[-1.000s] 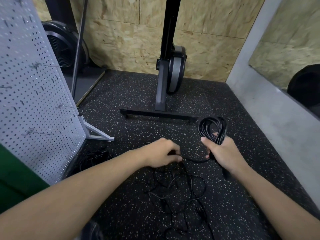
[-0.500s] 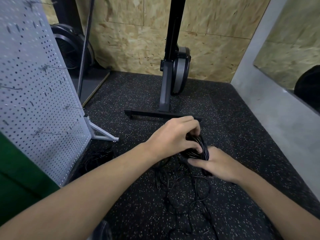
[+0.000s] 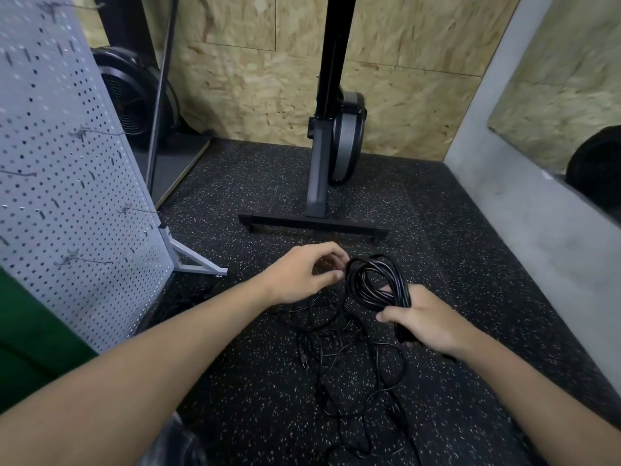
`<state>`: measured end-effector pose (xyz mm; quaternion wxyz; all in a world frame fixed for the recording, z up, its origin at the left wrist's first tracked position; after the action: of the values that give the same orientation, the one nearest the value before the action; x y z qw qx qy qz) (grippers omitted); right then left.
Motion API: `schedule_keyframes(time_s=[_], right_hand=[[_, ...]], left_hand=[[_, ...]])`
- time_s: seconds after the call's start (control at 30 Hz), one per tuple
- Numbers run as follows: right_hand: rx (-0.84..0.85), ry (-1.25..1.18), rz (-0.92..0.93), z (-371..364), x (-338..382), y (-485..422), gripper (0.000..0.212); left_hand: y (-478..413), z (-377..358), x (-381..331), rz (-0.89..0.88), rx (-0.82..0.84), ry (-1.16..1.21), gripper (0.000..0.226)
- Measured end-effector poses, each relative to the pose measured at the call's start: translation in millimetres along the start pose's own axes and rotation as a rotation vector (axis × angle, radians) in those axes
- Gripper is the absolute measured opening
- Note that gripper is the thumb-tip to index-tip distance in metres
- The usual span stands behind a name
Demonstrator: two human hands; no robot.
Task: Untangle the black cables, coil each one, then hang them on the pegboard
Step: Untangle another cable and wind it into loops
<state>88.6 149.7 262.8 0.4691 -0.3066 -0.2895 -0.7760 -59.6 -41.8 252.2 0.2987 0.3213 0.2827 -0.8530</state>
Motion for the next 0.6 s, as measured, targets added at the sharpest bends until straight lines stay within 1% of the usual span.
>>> schedule_keyframes(time_s=[0.07,0.1,0.2,0.27,0.33,0.37,0.5,0.6], right_hand=[[-0.025,0.042,0.015,0.1,1.1,-0.9,0.014],[-0.047,0.063,0.019,0.9,1.1,-1.8,0.015],[-0.100,0.065,0.007,3.6,1.2,-2.6,0.020],[-0.125,0.063,0.017,3.7,0.0,-1.6,0.014],[-0.158,0.034,0.043,1.5,-0.6,-0.5,0.008],[-0.175,0.003,0.055,-0.2,-0.5,-0.2,0.009],[-0.215,-0.078,0.092,-8.6,-0.5,-3.5,0.026],[-0.206,-0.125,0.084,-12.4,0.0,-5.5,0.027]], left_hand=[[-0.9,-4.2,-0.4,0.013,-0.023,-0.006,0.010],[-2.1,-4.7,-0.5,0.020,-0.049,-0.014,0.008],[-5.5,-3.5,-2.5,0.054,-0.119,-0.010,0.011],[-5.1,-4.5,-8.8,0.107,-0.144,0.022,0.012],[-3.8,-7.7,-15.0,0.213,-0.163,0.127,0.014],[-3.2,-9.6,-17.5,0.275,-0.173,0.207,0.014],[-0.8,-16.8,-28.4,0.526,-0.220,0.552,0.015],[0.4,-20.0,-33.6,0.662,-0.271,0.729,0.015]])
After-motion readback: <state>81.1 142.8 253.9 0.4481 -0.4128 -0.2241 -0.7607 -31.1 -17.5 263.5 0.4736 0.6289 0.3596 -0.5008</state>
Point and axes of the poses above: each hand's wrist, its own y-axis away from the middle knuckle, its own z-axis out of the back of the hand, x = y × z, the point moved 2 cm from there along -y, towards the middle knuckle, and after that the axes turned 14 degrees about -x, right-handed, at the moved point
